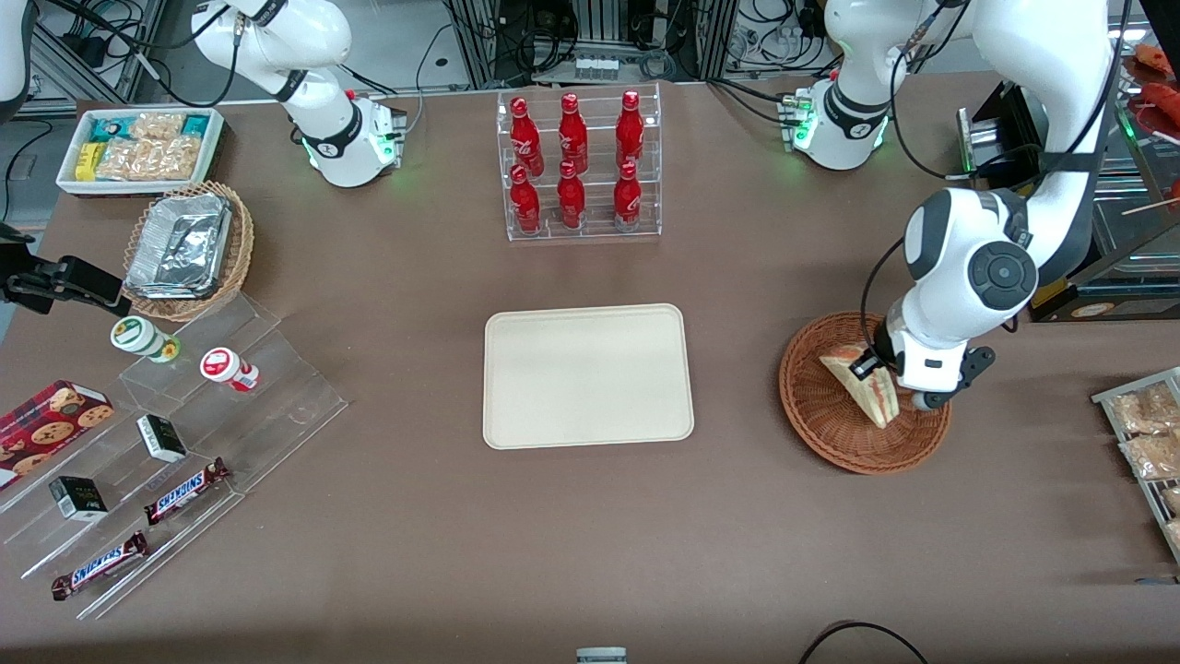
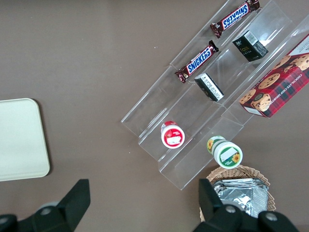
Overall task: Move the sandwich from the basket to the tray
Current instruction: 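Lift the sandwich and carry it with the left gripper over the tray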
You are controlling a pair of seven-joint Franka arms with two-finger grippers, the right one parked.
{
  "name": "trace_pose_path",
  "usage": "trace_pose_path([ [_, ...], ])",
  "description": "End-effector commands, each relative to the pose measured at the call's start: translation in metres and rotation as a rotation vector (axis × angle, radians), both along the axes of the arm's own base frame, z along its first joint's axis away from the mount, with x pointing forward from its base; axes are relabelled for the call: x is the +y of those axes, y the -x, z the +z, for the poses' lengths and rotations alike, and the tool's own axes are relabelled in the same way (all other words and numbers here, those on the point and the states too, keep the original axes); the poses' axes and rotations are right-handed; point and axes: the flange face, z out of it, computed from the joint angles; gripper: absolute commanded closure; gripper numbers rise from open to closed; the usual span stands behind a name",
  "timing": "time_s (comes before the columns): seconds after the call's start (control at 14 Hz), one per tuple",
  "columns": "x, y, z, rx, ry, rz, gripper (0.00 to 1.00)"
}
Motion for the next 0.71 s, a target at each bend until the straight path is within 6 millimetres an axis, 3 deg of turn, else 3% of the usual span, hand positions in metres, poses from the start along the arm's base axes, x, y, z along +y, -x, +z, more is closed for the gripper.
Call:
trace_pose_path([
  [0.0,-0.064,-0.001,0.024,0.008,-0.015,-0.162,1.00],
  [0.29,-0.159,0.022,0.016,0.011,0.001,-0.376,1.00],
  [0.64,-0.268,0.042,-0.018,0.034,0.030,-0.481,1.00],
])
